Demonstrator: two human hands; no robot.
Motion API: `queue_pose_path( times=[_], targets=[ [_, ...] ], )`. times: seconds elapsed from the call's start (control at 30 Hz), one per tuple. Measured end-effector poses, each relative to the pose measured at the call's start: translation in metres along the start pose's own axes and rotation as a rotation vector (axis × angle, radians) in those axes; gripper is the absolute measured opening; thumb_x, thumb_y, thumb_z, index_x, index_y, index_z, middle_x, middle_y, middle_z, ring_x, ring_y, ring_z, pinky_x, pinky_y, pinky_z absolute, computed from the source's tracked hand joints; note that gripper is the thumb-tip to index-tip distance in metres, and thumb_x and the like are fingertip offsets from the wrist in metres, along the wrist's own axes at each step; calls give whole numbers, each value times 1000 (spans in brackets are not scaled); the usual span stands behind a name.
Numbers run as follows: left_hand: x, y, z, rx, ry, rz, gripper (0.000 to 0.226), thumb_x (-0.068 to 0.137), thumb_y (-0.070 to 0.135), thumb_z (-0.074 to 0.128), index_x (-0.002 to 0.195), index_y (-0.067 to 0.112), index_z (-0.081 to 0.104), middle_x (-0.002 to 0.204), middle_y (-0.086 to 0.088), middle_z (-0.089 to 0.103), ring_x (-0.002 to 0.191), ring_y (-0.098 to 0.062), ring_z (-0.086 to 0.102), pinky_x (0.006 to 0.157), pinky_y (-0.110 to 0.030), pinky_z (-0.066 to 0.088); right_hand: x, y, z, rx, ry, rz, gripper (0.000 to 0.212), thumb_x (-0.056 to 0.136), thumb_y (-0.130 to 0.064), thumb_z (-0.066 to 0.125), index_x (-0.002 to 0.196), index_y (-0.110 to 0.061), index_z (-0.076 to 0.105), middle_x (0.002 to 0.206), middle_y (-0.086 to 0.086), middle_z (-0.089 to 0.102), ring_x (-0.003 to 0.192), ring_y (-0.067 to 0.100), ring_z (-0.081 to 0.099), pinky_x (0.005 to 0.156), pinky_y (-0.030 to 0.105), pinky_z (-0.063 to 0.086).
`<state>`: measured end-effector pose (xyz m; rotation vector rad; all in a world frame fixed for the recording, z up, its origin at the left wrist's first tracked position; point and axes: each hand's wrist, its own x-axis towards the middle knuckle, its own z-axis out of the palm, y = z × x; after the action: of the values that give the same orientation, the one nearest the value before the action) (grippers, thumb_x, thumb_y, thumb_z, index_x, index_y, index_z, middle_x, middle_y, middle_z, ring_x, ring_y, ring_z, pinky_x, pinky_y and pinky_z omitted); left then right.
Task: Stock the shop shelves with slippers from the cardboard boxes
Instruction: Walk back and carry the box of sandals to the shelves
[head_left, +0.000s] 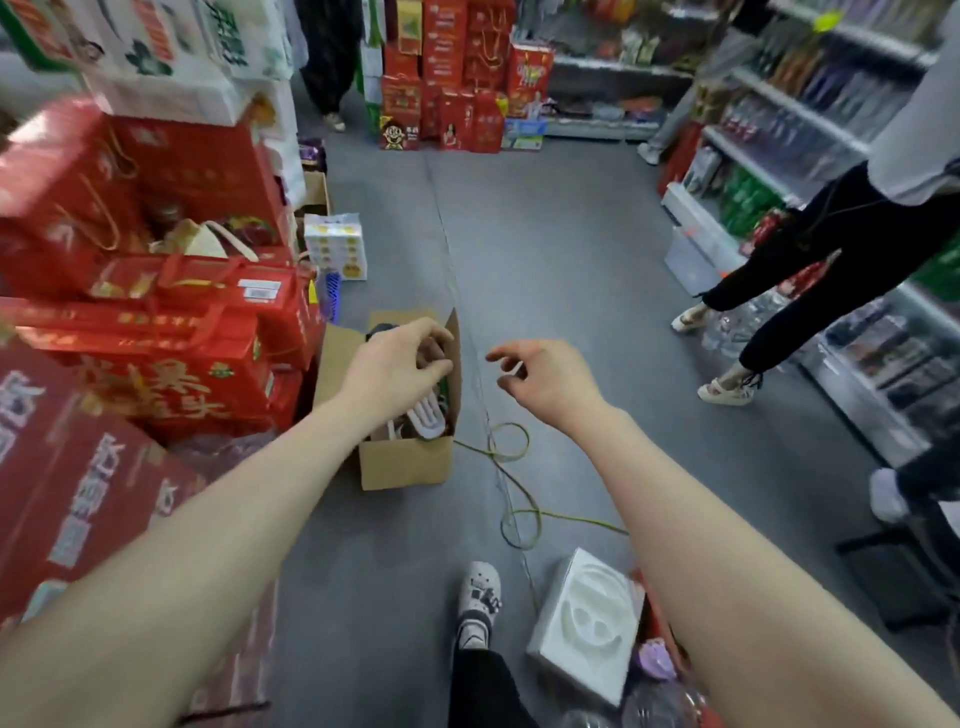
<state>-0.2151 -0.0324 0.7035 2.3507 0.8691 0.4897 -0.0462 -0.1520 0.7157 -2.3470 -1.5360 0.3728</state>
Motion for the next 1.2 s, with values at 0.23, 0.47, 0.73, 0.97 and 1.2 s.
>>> queue_pose_path(
  times=[0.23, 0.47, 0.73, 0.97, 1.2],
  targets=[
    [168, -49, 17, -16, 27, -126, 25, 86, 27, 68, 110, 26, 62, 92, 13, 68, 84, -9, 63, 80, -34, 54, 202, 48, -31, -26, -90, -101, 32, 90, -17, 61, 119, -27, 69, 108, -3, 71, 97, 18, 65, 87, 30, 51],
    [292, -123, -2, -25, 138, -287, 24, 86, 26, 68, 110, 25, 63, 90, 13, 66, 79, -6, 63, 78, -31, 54, 388, 37, -19, -44, -227, -265, 34, 87, -13, 61, 116, -30, 70, 105, -5, 71, 90, 14, 64, 86, 29, 52],
    [380, -216, -37, -7, 260, -493, 23, 84, 27, 67, 106, 31, 62, 90, 15, 66, 78, -8, 63, 75, -35, 54, 565, -4, 17, -41, -367, -469, 35, 86, -13, 66, 113, -34, 69, 98, -9, 68, 84, 9, 63, 86, 32, 55],
    [410, -254, -48, -39, 444, -764, 22, 83, 25, 70, 102, 32, 61, 86, 17, 64, 76, -7, 62, 76, -32, 54, 668, -61, 63, -75, -546, -780, 38, 84, -8, 67, 113, -32, 71, 97, -8, 71, 83, 10, 63, 80, 34, 55],
    [446, -268, 5, -110, 751, -1226, 20, 85, 28, 68, 103, 33, 62, 88, 15, 66, 82, -8, 62, 79, -33, 52, 752, -92, 140, -215, -837, -1198, 37, 83, -12, 68, 116, -28, 71, 101, -4, 74, 92, 15, 67, 81, 33, 54]
  ],
)
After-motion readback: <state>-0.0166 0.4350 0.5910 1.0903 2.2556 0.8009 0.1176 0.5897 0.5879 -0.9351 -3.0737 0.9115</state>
